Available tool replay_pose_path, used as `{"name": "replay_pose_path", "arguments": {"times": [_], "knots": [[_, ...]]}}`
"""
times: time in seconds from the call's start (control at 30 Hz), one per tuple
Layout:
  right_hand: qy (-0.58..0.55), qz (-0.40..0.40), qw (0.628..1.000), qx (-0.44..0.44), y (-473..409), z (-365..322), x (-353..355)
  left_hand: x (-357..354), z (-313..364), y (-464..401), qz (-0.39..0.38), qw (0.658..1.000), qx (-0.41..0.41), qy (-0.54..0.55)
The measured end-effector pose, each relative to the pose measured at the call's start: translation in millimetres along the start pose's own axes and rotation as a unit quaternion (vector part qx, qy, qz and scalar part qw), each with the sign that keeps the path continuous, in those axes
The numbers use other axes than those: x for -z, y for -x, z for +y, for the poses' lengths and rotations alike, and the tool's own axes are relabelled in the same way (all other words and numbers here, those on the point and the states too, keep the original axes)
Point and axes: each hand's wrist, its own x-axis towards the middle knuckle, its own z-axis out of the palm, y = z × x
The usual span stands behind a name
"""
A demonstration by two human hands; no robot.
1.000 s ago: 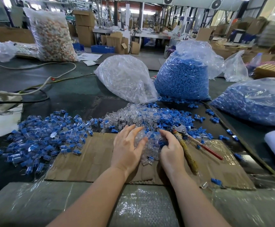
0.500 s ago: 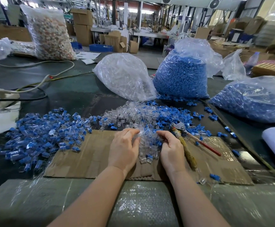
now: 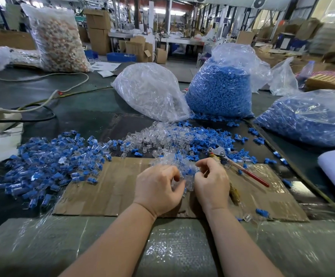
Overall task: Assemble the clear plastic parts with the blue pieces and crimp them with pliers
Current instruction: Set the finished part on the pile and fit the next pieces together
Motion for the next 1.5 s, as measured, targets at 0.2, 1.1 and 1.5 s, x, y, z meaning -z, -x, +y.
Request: {"name": "replay_pose_path", "arguments": {"times": [0.2, 1.1, 1.5], "knots": [[0.019, -0.040, 0.999, 0.007, 0.7, -2.7, 0.8, -8.0, -8.5, -0.8, -0.041, 0.999, 0.009, -0.011], [0.018, -0.050, 0.997, 0.050, -0.8, -0.3, 0.5, -7.5, -5.6, -1.9, -0.078, 0.996, -0.027, 0.026], [-0.042, -0.027, 0.998, 0.037, -2.0, 3.4, 0.4, -14.4, -10.2, -1.8, -0.079, 0.997, 0.002, 0.002]]}}
